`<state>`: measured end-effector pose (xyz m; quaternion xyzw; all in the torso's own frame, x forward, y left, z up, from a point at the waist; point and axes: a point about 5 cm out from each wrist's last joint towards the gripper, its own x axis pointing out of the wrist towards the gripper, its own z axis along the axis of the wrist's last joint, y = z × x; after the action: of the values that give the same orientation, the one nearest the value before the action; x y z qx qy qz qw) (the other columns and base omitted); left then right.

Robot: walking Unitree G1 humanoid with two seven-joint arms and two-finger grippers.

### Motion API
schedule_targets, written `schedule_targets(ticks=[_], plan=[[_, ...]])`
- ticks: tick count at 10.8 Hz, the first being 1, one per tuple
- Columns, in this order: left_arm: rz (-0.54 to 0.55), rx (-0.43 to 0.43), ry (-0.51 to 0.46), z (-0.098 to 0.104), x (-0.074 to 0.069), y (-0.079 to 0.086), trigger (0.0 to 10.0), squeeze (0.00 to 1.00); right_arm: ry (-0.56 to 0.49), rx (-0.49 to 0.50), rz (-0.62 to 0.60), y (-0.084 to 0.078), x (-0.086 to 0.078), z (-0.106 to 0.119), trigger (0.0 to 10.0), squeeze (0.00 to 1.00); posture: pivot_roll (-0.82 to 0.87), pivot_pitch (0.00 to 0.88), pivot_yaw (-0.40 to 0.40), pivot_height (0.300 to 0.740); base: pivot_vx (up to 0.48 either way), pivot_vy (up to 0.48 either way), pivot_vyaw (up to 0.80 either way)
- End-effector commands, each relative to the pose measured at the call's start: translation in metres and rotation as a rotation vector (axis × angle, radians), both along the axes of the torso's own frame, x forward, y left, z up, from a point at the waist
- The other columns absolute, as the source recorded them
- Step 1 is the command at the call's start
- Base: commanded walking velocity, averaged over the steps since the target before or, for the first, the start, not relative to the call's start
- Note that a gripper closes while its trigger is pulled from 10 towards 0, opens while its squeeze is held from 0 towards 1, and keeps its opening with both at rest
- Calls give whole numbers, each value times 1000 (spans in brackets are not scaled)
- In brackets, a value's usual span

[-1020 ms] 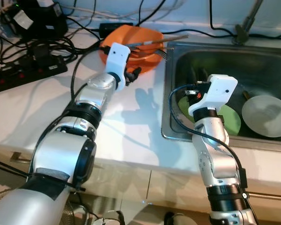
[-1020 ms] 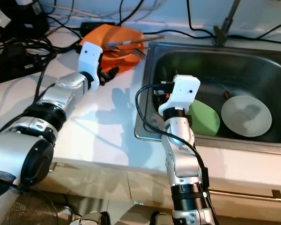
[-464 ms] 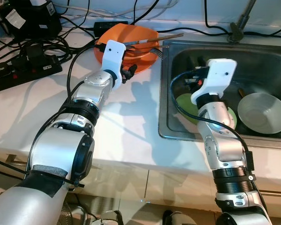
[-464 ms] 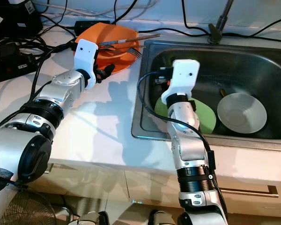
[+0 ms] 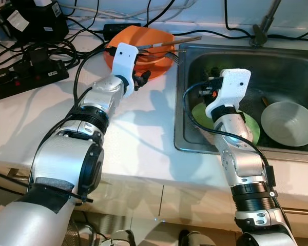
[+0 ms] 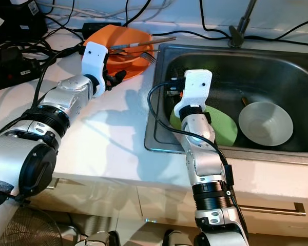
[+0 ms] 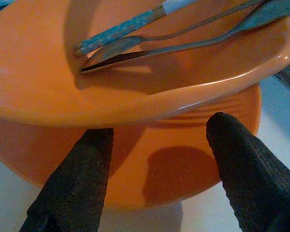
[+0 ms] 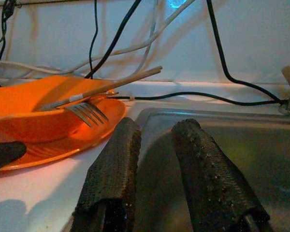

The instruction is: Kitchen organization

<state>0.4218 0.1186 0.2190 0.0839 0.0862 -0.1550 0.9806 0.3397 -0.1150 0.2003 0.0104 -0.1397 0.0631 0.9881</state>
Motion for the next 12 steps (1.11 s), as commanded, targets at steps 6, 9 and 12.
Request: schedule_targets(ticks=[6,9,12], plan=[[-24,58,191,-32,-8,1,10000,0,12,19,11,9,-4,-4,10000,0,-52,128,84,740,0,0,0],[-72,43,301,-48,-15,19,10000,0,6,34,16,12,1,-3,10000,0,-7,106,100,740,0,0,0],[-92,0,327,-40,-16,35,10000,0,7,43,33,17,5,-4,10000,0,55,88,101,740,0,0,0]])
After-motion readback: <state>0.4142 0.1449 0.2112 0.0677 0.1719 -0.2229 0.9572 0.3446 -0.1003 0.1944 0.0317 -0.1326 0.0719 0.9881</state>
